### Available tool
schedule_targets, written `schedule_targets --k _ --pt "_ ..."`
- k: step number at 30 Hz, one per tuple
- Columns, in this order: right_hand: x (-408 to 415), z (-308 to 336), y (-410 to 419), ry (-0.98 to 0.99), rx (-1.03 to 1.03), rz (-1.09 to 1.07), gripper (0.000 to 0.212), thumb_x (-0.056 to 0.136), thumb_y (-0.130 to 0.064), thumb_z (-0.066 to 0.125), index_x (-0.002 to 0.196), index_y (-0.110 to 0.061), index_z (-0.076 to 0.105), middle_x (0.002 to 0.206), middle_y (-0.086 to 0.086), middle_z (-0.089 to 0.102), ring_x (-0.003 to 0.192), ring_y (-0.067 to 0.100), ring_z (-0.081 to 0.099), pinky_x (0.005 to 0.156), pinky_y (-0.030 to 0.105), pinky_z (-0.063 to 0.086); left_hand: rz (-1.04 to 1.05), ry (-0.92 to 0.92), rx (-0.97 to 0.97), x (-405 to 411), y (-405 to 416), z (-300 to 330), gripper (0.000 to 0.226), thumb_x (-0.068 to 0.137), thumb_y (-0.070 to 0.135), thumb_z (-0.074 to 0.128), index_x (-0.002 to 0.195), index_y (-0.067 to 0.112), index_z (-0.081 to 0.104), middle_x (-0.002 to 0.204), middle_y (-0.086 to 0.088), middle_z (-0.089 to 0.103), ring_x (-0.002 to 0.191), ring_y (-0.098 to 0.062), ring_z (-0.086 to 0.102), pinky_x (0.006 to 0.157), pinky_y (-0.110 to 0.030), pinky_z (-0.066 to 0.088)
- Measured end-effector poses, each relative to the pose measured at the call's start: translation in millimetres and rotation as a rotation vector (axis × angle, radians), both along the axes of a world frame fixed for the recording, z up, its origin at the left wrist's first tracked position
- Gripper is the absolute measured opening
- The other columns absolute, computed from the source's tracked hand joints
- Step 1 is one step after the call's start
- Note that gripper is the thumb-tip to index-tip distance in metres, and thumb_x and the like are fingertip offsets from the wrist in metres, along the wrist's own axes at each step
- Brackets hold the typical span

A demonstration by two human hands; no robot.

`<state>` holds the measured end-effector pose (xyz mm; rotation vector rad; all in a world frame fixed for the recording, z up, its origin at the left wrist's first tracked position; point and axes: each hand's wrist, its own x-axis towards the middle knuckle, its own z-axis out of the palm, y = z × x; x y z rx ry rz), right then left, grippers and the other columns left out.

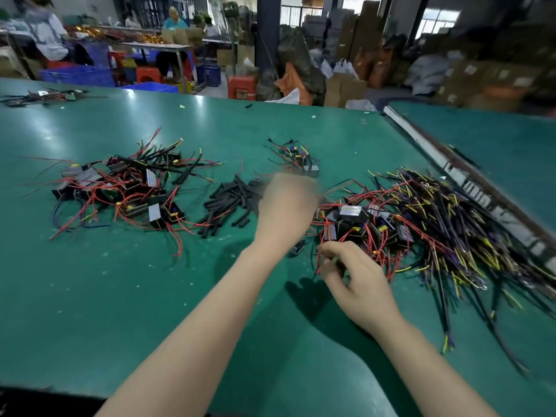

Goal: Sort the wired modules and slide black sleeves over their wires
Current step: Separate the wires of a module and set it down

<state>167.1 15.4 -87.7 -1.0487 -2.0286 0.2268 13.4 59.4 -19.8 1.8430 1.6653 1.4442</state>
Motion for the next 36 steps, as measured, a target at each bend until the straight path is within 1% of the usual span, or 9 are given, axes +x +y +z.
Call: schedule_targets --k 2,7,9,11,16,20,27,33,36 --pt "1 1 2 0.050 0.082 -0.042 0.021 0.087 -0.014 0.053 0.104 -0.016 0.065 0.098 -0.009 0.062 0.088 0.008 0.059 0.073 0.027 0.048 -0.014 -0.060 0.093 21 -8 -10 0.025 0.086 0.008 0.057 0.107 0.016 0.068 0.108 -0.002 0.057 0.103 -0.020 0.057 0.093 -0.042 0.044" --pt "7 11 5 0.129 0.178 -0.224 0.027 0.088 -0.020 0.047 0.098 -0.008 0.070 0.098 0.003 0.065 0.092 0.024 0.058 0.085 0.021 0.043 0.167 0.361 0.462 34 -19 -44 0.024 0.074 0.009 0.062 0.091 0.022 0.072 0.098 0.004 0.064 0.099 -0.017 0.053 0.080 -0.037 0.032" --pt "10 16 8 0.133 0.215 -0.311 0.028 0.087 -0.017 0.049 0.102 -0.008 0.071 0.101 0.007 0.065 0.094 0.028 0.057 0.092 0.016 0.034 0.118 0.380 0.531 32 -21 -48 0.025 0.073 0.007 0.060 0.092 0.020 0.072 0.096 0.003 0.064 0.096 -0.017 0.051 0.076 -0.037 0.034" --pt "12 21 12 0.109 0.259 -0.436 0.024 0.084 -0.013 0.055 0.102 -0.009 0.071 0.104 0.009 0.064 0.097 0.034 0.057 0.091 0.026 0.035 0.028 0.340 0.563 35 -23 -46 0.026 0.075 0.006 0.056 0.095 0.014 0.072 0.096 -0.004 0.064 0.089 -0.022 0.053 0.072 -0.038 0.043" --pt "22 41 33 -0.027 0.109 -0.728 0.026 0.082 -0.023 0.063 0.107 -0.019 0.066 0.117 0.009 0.057 0.112 0.032 0.040 0.081 0.042 0.035 -0.139 0.269 0.409 42 -32 -43 0.027 0.082 0.015 0.050 0.100 0.013 0.070 0.097 -0.003 0.063 0.072 -0.019 0.062 0.054 -0.032 0.053" --pt "22 44 57 -0.302 -0.114 -0.739 0.047 0.083 -0.046 0.065 0.124 -0.026 0.054 0.128 0.008 0.046 0.119 0.031 0.031 0.091 0.043 0.029 -0.244 0.164 0.183 39 -27 -49 0.026 0.085 0.007 0.052 0.106 0.013 0.066 0.099 0.001 0.064 0.084 -0.018 0.062 0.072 -0.039 0.053" --pt "15 19 60 -0.229 -0.028 -0.718 0.033 0.086 -0.042 0.065 0.115 -0.027 0.061 0.122 0.004 0.053 0.117 0.029 0.035 0.090 0.041 0.023 -0.307 -0.436 -0.309 41 -20 -45 0.019 0.093 0.014 0.053 0.106 0.027 0.058 0.101 0.006 0.063 0.054 -0.012 0.066 0.041 -0.020 0.043" --pt "16 27 50 0.099 0.231 -0.592 0.021 0.081 -0.026 0.065 0.102 -0.024 0.070 0.103 0.001 0.063 0.108 0.022 0.040 0.081 0.033 0.022 -0.385 -0.955 -0.497 39 -16 -35 0.023 0.098 0.030 0.047 0.114 0.017 0.057 0.094 0.000 0.069 0.059 -0.011 0.066 0.045 -0.019 0.047" --pt "7 28 43 0.061 0.301 -0.293 0.035 0.075 -0.011 0.059 0.107 -0.019 0.070 0.106 0.004 0.063 0.106 0.027 0.047 0.086 0.038 0.036 -0.518 -1.090 -0.467 34 -15 -31 0.031 0.087 0.047 0.052 0.099 0.022 0.066 0.088 0.003 0.071 0.073 -0.010 0.066 0.060 -0.021 0.052"
